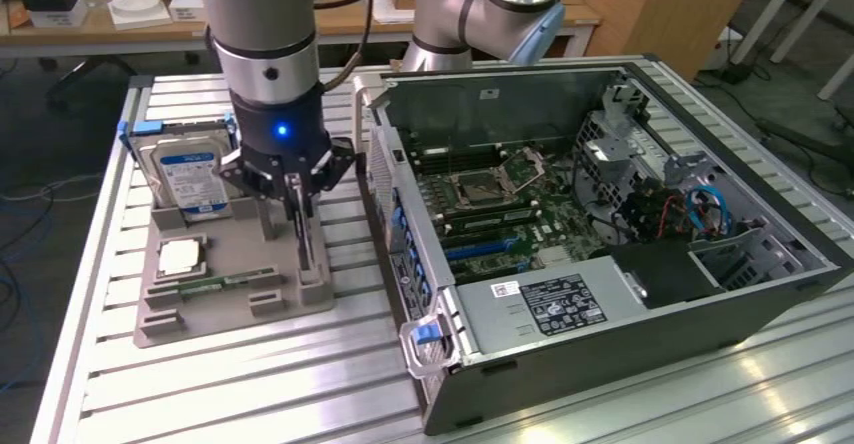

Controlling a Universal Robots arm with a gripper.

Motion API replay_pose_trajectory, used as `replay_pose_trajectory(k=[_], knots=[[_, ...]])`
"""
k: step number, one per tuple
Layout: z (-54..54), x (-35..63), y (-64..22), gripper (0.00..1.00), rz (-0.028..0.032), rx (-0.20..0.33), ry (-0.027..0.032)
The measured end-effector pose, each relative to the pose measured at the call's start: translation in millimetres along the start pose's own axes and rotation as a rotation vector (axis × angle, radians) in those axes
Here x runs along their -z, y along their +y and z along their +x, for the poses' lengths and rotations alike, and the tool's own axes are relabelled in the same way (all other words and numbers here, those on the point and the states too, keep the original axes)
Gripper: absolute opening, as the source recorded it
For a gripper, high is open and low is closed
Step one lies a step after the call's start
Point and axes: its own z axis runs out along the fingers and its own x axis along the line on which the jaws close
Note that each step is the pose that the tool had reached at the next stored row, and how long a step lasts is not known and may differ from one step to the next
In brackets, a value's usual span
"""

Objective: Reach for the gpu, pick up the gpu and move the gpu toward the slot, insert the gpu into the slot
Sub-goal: 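Pick up the gpu and move the gpu toward the slot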

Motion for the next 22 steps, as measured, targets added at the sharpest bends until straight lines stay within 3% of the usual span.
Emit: replay_pose_trajectory(k=[22], knots=[[-0.9, 38.7, 2.3, 0.26, 0.0000, 0.000, 0.0000]])
